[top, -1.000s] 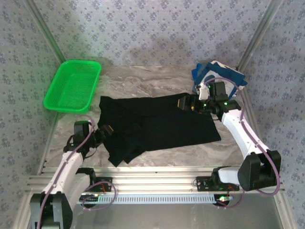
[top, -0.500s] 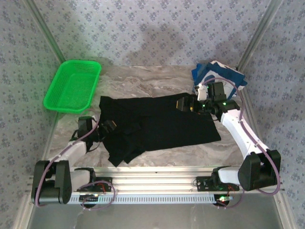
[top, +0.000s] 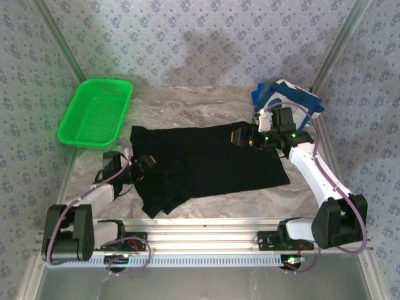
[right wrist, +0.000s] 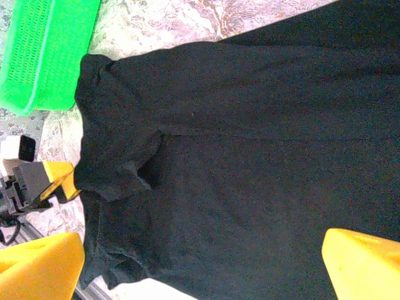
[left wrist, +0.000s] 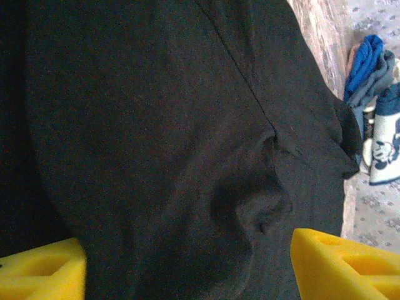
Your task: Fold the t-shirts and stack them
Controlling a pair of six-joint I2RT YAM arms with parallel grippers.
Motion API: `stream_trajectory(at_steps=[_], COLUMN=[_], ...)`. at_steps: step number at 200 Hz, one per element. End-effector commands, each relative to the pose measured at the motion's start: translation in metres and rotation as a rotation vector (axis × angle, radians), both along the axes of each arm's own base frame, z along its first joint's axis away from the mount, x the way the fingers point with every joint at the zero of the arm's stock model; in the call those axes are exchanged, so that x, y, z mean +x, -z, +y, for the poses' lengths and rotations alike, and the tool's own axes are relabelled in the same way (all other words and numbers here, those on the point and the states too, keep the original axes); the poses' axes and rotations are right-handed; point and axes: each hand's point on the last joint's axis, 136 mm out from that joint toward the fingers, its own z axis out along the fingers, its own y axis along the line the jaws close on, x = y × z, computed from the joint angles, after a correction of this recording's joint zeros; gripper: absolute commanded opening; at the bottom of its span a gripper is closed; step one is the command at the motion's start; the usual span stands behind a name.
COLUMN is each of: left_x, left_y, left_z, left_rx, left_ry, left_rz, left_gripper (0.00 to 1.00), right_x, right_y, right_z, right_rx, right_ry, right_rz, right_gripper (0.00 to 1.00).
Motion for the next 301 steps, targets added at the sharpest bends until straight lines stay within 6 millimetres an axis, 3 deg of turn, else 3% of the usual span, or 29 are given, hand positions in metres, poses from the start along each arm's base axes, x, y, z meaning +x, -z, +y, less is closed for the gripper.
stream_trajectory(at_steps=[1,119,193,237,272,301], left_x=[-0.008,-0.033,-0.059,-0.068,-0.051,-0.021], left_y=[-0.001,-0.037,-0.062,-0.048,-0.042,-0.032], left_z=[-0.012,-0.018,0.004,0.035,0.034,0.023], left_rx=[-0.066,-0.112,-0.159,0.035,0.238,0.37], left_ry=[0.068,0.1,-0.083,-0.217,-0.137,-0.08], left_rz=[-0.003,-0.062,-0.125,-0.009,0.111,0.175], left_gripper=[0.71,0.71,0.72,0.72,0.68,0.57], right_x=[-0.002,-0.005,-0.005,-0.004,-0.003,-0.007], right_y=[-0.002,0.002,0.011,0.038,0.08,0.114], right_z=[0.004,0.002,-0.003,-0.018,-0.04,-0.054], right_rx=[0.002,-0.006,-0.018,-0.11,-0.241,-0.295], right_ry=[-0.023,-0.028,-0.015,0.049,0.16,0.263], right_rz=[0.004,0.011,0.03,0.129,0.298,0.409], right_gripper=[1.0,1.0,1.0,1.0,1.0,0.84])
